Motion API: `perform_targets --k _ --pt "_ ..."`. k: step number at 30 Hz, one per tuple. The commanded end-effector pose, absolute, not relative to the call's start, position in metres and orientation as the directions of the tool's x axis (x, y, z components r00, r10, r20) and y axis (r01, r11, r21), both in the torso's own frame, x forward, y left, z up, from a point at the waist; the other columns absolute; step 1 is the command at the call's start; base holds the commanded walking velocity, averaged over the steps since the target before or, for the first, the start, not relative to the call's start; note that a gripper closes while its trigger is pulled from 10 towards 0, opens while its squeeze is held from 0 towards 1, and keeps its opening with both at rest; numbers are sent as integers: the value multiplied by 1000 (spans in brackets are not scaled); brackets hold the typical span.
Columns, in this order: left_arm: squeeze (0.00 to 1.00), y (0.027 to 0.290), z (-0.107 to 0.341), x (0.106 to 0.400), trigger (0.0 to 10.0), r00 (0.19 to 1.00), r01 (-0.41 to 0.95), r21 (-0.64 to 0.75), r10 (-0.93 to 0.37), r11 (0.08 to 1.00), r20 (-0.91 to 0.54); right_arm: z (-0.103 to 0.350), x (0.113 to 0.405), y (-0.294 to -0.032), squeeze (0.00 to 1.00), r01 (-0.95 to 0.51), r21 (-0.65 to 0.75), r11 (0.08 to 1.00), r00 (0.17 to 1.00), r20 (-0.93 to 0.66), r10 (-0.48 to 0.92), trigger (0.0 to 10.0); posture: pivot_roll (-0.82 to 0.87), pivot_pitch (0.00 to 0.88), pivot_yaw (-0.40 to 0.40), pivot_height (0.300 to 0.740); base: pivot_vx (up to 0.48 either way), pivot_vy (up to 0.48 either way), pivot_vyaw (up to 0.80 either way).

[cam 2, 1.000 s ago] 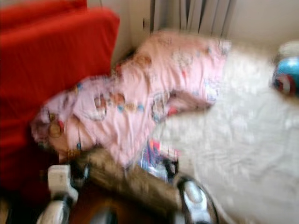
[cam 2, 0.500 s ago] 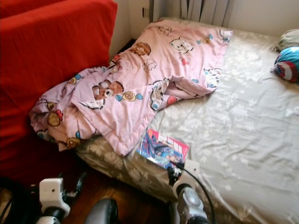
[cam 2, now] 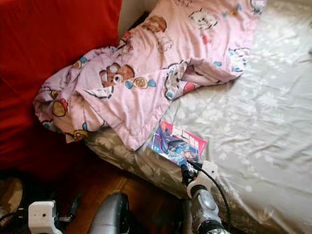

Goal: Clean up the room

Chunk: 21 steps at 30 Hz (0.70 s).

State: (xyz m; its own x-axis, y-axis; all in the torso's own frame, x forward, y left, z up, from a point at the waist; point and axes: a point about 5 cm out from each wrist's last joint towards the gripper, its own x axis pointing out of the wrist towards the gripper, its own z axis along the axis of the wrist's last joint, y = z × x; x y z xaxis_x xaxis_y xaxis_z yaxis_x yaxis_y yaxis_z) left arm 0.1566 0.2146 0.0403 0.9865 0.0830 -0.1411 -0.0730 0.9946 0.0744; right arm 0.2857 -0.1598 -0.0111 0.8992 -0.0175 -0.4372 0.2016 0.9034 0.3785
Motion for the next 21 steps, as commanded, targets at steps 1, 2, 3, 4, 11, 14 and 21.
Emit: perform_targets --k 1,2,3,4,11,14,21 --pt "0 214 41 151 10000 982 -70 77 83 995 -168 -14 282 -163 0 234 384 893 895 -445 -43 10000 243 380 60 643 0 0 0" --pt "0 214 44 153 10000 983 -71 76 83 995 -163 -12 284 -164 0 240 385 891 897 -438 -52 10000 243 380 60 643 0 0 0" --pt "0 215 46 153 10000 984 -72 77 84 994 -158 -11 285 -166 0 243 389 889 901 -431 -58 10000 245 389 61 643 0 0 0" --pt "0 214 49 154 10000 985 -73 78 84 994 -152 -7 288 -168 0 245 405 881 912 -405 -67 10000 249 394 63 643 0 0 0" --pt "0 212 59 149 10000 984 -66 80 79 995 -162 2 296 -171 0 223 456 862 936 -348 -58 10000 262 413 82 643 0 0 0" --pt "0 212 61 145 10000 982 -65 82 78 995 -173 5 298 -172 0 218 478 851 941 -335 -52 10000 268 420 86 643 0 0 0" --pt "0 213 63 133 10000 974 -72 89 89 993 -208 8 301 -179 0 236 528 816 947 -313 -71 10000 281 438 93 643 0 0 0"
